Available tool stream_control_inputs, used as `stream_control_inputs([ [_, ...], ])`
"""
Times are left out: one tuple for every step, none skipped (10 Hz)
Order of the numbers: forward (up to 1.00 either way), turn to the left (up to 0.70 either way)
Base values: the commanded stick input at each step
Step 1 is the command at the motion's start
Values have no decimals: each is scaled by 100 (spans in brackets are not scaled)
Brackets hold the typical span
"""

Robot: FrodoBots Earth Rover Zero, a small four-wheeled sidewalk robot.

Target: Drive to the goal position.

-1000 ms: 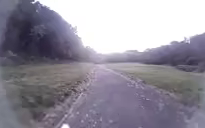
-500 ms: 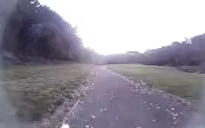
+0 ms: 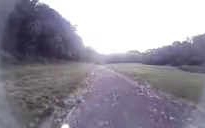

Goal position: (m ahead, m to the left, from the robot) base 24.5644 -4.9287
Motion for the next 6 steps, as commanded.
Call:
stream_control_inputs([
  [70,-33],
  [70,0],
  [70,0],
  [70,0],
  [70,0],
  [70,0],
])
